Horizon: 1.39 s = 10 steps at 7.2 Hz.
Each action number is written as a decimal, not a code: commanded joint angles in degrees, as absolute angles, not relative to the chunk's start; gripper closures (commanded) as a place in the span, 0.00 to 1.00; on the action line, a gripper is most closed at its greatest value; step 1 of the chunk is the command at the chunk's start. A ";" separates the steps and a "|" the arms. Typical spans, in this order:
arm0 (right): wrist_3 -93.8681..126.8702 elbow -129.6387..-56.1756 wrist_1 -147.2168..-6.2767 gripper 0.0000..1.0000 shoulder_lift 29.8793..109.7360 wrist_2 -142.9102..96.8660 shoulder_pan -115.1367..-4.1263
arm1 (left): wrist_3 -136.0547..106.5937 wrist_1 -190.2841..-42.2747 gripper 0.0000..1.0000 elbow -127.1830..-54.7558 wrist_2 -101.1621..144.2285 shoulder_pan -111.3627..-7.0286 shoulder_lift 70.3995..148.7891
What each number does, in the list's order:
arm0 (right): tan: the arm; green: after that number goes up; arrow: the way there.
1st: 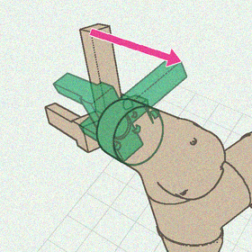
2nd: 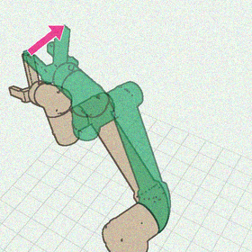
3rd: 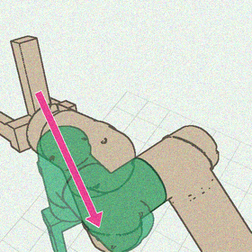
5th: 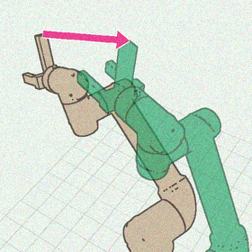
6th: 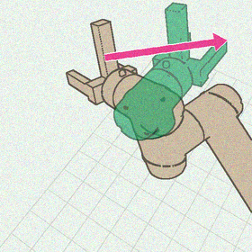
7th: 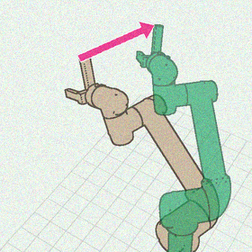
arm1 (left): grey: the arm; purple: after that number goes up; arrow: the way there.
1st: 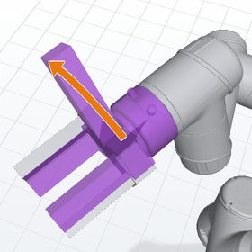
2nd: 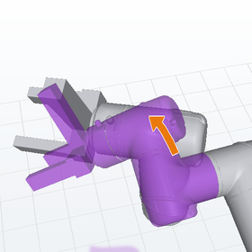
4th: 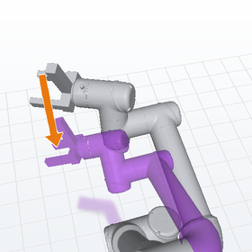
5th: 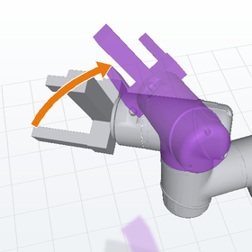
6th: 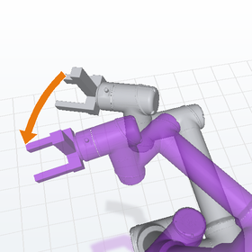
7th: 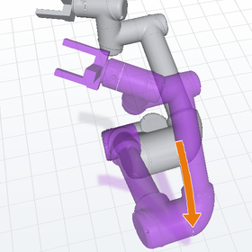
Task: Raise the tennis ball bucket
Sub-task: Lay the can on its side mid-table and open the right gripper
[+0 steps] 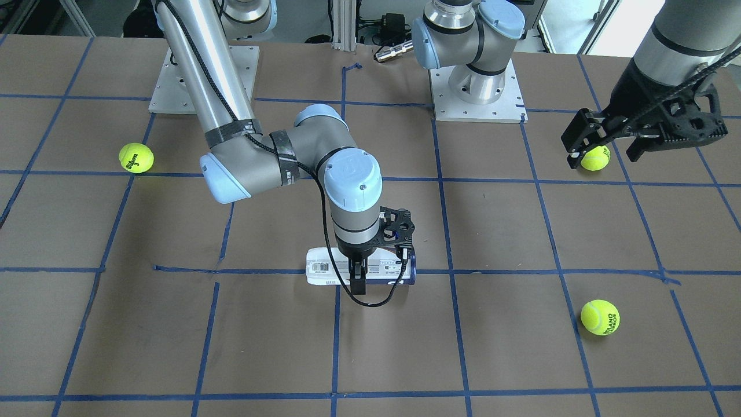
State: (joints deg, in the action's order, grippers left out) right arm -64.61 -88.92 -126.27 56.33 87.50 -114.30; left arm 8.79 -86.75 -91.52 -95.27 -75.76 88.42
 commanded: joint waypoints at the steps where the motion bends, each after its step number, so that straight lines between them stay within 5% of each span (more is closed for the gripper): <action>1: -64.51 -88.86 -125.34 0.00 56.60 87.45 -114.26 | 8.79 -86.75 0.00 -91.58 -95.27 -75.67 88.42; 6: -56.26 -87.54 -114.90 0.00 69.66 81.17 -104.72 | 9.84 -86.57 0.00 -94.04 -94.74 -76.20 88.94; 10: -47.85 -86.57 -91.18 0.00 85.93 79.98 -92.48 | 8.88 -75.89 0.00 -101.31 -78.00 -76.11 93.59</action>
State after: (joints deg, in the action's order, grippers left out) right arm -51.52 -86.75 -97.37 81.30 80.00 -95.71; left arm 9.25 -80.66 -98.28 -84.00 -76.06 91.68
